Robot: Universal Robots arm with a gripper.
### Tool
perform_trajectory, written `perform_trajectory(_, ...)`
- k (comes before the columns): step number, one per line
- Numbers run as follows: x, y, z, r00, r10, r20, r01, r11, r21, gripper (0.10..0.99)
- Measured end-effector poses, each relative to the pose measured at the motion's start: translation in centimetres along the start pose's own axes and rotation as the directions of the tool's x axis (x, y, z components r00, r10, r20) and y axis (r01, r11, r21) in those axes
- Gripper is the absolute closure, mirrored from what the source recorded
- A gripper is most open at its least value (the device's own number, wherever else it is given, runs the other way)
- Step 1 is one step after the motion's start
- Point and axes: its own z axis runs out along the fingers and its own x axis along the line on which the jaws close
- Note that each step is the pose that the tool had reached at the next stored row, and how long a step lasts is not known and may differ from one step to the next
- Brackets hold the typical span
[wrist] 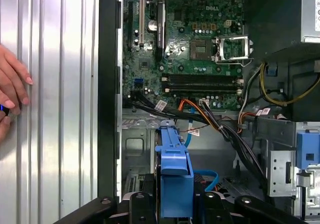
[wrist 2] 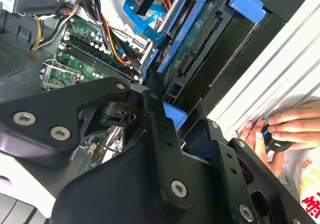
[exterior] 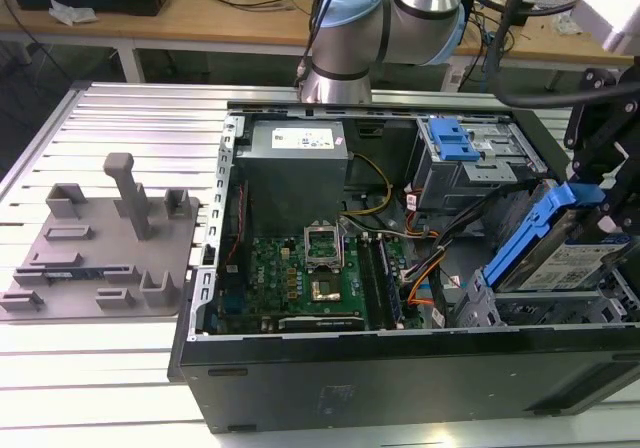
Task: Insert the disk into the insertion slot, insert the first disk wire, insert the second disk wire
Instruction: 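Insert the disk into the insertion slot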
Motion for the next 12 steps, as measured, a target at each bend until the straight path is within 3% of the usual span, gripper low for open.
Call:
perform_trajectory(7, 0.21, -0.01, 1.71, 1.0000, 0.000, -0.0002, 0.000, 1.0000, 0.000, 0.718)
perform_trajectory(10, 0.22, 0.00, 1.79, 1.0000, 0.000, -0.0003, 0.000, 1.0000, 0.000, 0.706)
perform_trajectory(11, 0.22, 0.02, 1.80, 1.0000, 0.000, 0.0000, 0.000, 1.0000, 0.000, 0.639)
perform_trajectory(12, 0.22, 0.02, 1.81, 1.0000, 0.000, 0.0002, 0.000, 1.0000, 0.000, 0.639)
